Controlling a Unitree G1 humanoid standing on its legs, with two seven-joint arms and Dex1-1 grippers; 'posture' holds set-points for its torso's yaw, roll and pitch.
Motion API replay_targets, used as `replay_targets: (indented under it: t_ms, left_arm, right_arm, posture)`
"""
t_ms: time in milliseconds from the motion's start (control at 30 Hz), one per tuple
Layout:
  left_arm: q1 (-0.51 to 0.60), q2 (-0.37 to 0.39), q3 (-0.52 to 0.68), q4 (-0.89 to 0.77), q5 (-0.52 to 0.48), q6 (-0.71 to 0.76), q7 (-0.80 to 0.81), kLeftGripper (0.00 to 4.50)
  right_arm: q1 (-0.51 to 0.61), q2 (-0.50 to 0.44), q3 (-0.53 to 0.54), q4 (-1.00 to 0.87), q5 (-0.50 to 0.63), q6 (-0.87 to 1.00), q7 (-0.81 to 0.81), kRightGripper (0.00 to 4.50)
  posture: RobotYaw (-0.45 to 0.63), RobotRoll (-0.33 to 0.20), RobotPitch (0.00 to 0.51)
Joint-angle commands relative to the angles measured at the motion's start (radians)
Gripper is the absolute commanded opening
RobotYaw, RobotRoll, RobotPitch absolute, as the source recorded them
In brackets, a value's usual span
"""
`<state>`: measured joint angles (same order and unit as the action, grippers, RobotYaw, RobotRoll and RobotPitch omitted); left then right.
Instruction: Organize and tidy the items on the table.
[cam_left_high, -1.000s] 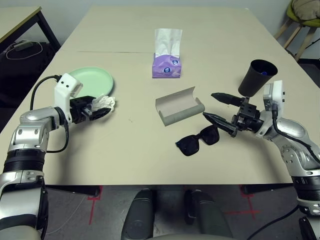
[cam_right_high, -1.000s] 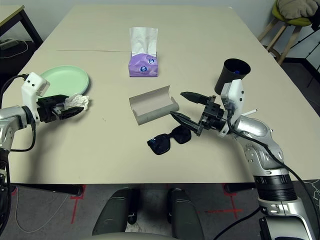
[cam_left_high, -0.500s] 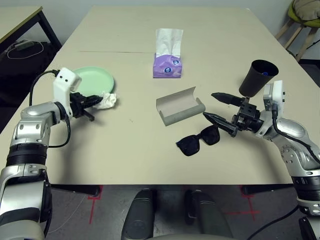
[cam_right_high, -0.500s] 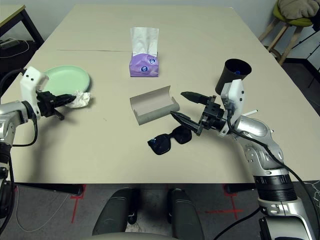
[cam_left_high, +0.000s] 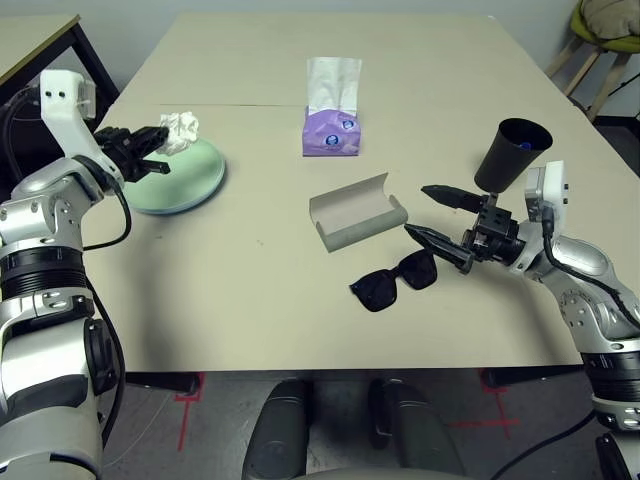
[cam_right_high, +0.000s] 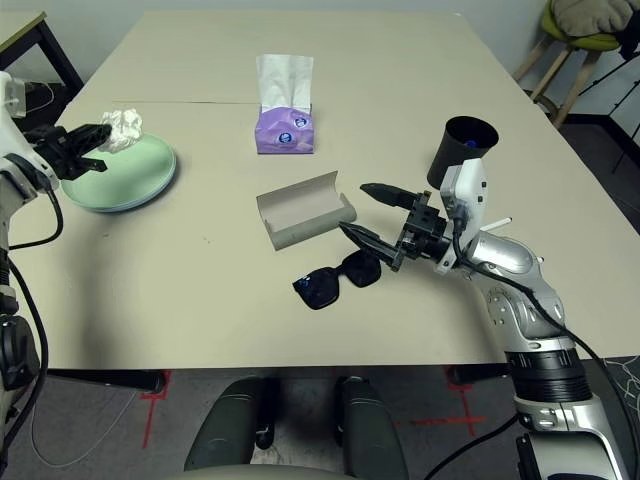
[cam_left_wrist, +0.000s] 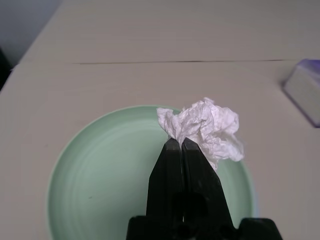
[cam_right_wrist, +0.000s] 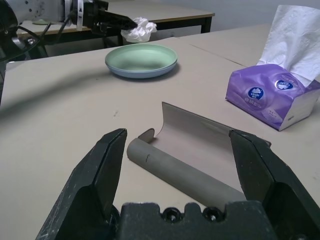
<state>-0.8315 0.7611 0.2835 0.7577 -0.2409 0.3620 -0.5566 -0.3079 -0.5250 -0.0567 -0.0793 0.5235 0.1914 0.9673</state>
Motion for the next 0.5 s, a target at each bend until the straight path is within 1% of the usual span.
replay_targets:
  t_ms: [33, 67, 200, 233, 333, 467, 500]
  left_arm:
    - [-0.023, -0.007, -0.022, 0.059, 0.048, -0.083, 0.041, 0.99]
    - [-0.028, -0.013, -0.017, 0.064, 0.042, -0.092, 0.044, 1.45]
    - [-0.049, -0.027, -0.006, 0.084, 0.03, -0.123, 0.048, 2.95]
    - [-0.053, -0.027, -0.006, 0.086, 0.029, -0.128, 0.046, 3.27]
    - [-0.059, -0.029, -0.011, 0.078, 0.021, -0.147, 0.001, 4.41]
    - [-0.05, -0.042, -0.001, 0.031, -0.03, -0.159, -0.113, 4.46]
    - [-0.035, -0.044, -0.01, 0.003, -0.044, -0.153, -0.166, 4.46]
  right_arm:
    - [0.006, -0.001, -0.007, -0.007, -0.006, -0.005, 0.002, 4.5]
    - [0.008, -0.002, -0.008, -0.008, -0.006, -0.006, 0.001, 4.5]
    - [0.007, -0.003, -0.01, -0.002, -0.007, -0.009, 0.002, 4.5]
    - [0.007, -0.003, -0.011, -0.001, -0.008, -0.01, 0.002, 4.5]
    - [0.006, -0.004, -0.012, 0.006, -0.011, -0.014, 0.003, 4.5]
    - [0.004, -0.004, -0.014, 0.012, -0.013, -0.016, -0.001, 4.5]
    - [0.002, -0.004, -0.014, 0.013, -0.014, -0.016, -0.003, 4.5]
  posture:
    - [0.08, 0.0, 0.139]
    - [0.08, 0.0, 0.139]
    - [0.07, 0.0, 0.137]
    - [0.07, 0.0, 0.137]
    - [0.07, 0.0, 0.138]
    - [0.07, 0.0, 0.138]
    - [0.07, 0.0, 0.145]
